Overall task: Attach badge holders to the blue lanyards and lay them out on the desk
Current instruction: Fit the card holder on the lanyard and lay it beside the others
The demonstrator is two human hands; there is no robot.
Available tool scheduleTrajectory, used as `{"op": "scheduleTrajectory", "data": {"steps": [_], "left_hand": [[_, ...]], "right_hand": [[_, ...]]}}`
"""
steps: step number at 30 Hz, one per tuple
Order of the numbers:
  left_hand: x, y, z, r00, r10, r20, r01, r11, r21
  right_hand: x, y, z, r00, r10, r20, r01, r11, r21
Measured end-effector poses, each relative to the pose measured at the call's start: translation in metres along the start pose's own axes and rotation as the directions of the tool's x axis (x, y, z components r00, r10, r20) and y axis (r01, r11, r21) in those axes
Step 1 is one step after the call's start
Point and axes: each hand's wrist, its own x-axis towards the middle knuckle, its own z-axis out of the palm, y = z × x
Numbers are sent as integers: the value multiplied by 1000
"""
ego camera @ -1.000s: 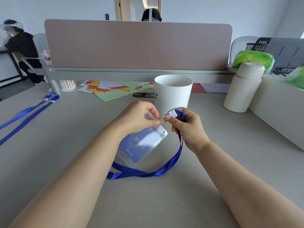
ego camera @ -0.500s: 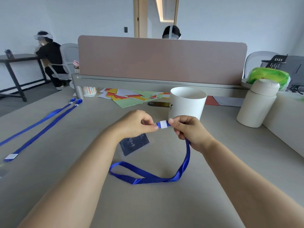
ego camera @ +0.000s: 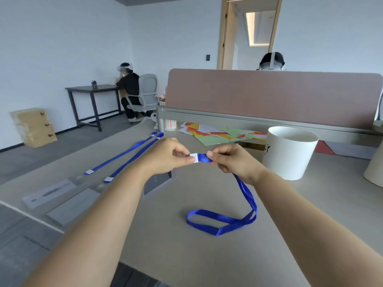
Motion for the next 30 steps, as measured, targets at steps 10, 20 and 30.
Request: {"op": "scheduleTrajectory", "data": {"steps": [10, 20, 30], "left_hand": [[-59, -30, -63, 937, -301, -180, 244, 929, -278], [-86, -62, -107, 845, -422, -327, 242, 849, -470], [-71, -58, -116, 916, -362, -172, 287, 893, -348]], "right_hand": [[35, -23, 69, 987, -117, 111, 119, 993, -9], [60, -40, 112, 967, -125, 223, 153, 982, -113], [71, -60, 148, 922, -204, 329, 174, 978, 119]]}}
